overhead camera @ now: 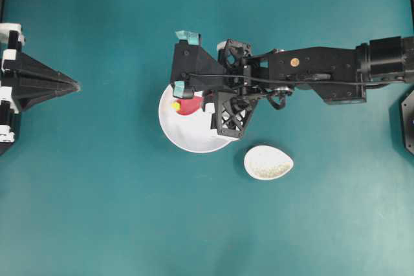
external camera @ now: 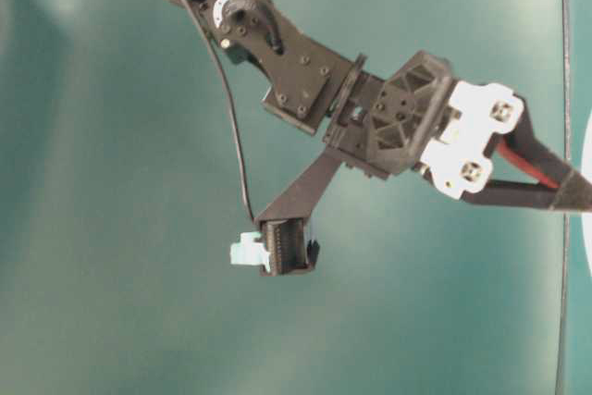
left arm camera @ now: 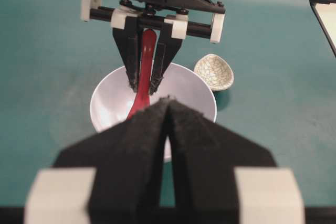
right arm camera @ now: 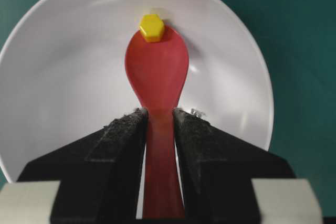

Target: Scoop the yellow hexagonal prism block from the bowl with a spoon using the right arm.

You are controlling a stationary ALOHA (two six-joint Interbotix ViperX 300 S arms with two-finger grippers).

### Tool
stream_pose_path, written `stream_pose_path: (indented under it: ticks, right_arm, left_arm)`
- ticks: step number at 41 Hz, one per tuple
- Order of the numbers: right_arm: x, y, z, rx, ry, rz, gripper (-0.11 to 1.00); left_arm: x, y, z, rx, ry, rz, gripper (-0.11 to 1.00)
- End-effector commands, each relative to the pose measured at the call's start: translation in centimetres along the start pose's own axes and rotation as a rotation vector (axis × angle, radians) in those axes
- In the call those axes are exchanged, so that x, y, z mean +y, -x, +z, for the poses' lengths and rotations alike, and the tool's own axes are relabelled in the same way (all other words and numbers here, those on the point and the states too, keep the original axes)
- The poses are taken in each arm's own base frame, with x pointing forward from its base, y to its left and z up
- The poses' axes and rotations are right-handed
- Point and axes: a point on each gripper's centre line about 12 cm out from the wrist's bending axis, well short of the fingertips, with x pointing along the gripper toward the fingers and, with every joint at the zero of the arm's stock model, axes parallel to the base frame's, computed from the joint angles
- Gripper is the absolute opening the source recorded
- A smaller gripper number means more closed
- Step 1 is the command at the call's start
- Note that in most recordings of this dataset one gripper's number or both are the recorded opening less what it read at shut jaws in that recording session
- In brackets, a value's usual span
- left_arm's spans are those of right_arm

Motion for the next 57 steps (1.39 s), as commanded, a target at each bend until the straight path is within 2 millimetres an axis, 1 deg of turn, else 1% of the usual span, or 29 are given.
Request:
stream_pose_path:
  ticks: [1, 18, 24, 34, 45, 49, 57]
  right_arm:
    - [0.0, 1.9, 1.0, -0.09, -0.022, 0.017, 0.25]
    - [0.3, 3.1, -0.7, -0.229, -0.095, 0.07, 0.25]
    - [0.4, 3.5, -1.7, -0.286, -0.119, 0.085, 0.25]
    - [0.8, 3.6, -3.8, -0.393, -0.162, 0.12, 0.25]
    - [0.8, 3.0, -6.3, -0.474, -0.217, 0.151, 0.25]
    - [0.8, 2.9, -6.9, -0.491, -0.229, 0.158, 0.25]
    - [0.8, 2.9, -7.1, -0.501, -0.231, 0.161, 0.25]
  left_arm:
    - [0.0, -0.1, 1.3, -0.031, 0.0, 0.0, -0.01]
    - [0.0, -0.1, 1.3, -0.032, 0.003, -0.001, -0.01]
    - [-0.1, -0.1, 1.3, -0.035, 0.02, -0.001, -0.01]
    - [0.0, -0.1, 1.3, -0.035, 0.028, 0.0, -0.01]
    - [-0.1, -0.1, 1.4, -0.037, 0.026, -0.001, -0.01]
    - [-0.1, -0.1, 1.5, -0.04, 0.029, -0.002, -0.01]
    - [-0.1, -0.1, 1.5, -0.04, 0.029, -0.002, -0.01]
